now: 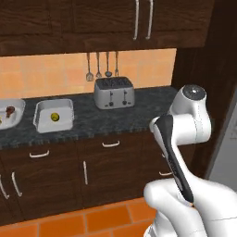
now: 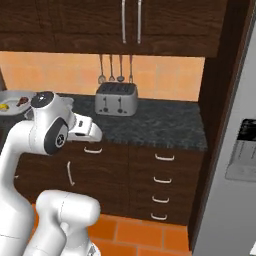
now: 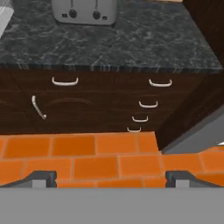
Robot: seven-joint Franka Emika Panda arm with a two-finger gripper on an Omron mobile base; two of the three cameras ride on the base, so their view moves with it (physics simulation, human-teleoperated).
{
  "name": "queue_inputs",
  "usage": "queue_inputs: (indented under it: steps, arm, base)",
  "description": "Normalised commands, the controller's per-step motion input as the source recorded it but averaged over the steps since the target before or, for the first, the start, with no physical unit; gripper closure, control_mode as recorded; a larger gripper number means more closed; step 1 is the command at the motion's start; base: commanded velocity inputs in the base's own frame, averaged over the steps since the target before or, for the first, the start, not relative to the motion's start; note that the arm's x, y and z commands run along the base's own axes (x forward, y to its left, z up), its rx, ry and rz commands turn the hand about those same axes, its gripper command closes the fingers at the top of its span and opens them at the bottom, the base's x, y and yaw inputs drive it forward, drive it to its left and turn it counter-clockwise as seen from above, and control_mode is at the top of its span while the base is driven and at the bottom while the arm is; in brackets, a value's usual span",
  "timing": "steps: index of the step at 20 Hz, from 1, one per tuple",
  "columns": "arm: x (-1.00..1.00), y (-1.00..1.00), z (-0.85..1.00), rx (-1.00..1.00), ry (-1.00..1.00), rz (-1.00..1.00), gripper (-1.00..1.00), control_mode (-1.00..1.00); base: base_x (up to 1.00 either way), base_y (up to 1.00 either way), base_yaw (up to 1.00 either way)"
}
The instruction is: Place one lemon and one chicken drumstick in each tupperware on the nearby counter, to pack two identical lunches.
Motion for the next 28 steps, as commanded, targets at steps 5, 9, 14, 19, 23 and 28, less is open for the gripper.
queue_inputs:
  steps: [5, 9, 14, 19, 23, 28]
  arm:
    - [0.00, 0.00, 0.00, 0.00, 0.00, 0.00, -1.00, 1.00]
    - [0.00, 0.00, 0.00, 0.00, 0.00, 0.00, -1.00, 1.00]
    - [0.00, 0.00, 0.00, 0.00, 0.00, 0.00, -1.00, 1.00]
    - [0.00, 0.00, 0.00, 0.00, 0.00, 0.00, -1.00, 1.00]
    - [0.00, 0.00, 0.00, 0.00, 0.00, 0.00, -1.00, 1.00]
    - [0.00, 0.00, 0.00, 0.00, 0.00, 0.00, -1.00, 1.00]
  base:
    - [-0.43, -1.00, -0.18]
    - [-0.09, -1.00, -0.12]
    - [0.21, -1.00, -0.02]
    - [0.40, -1.00, 0.08]
    - [0.39, -1.00, 0.09]
    - [0.18, -0.70, 0.04]
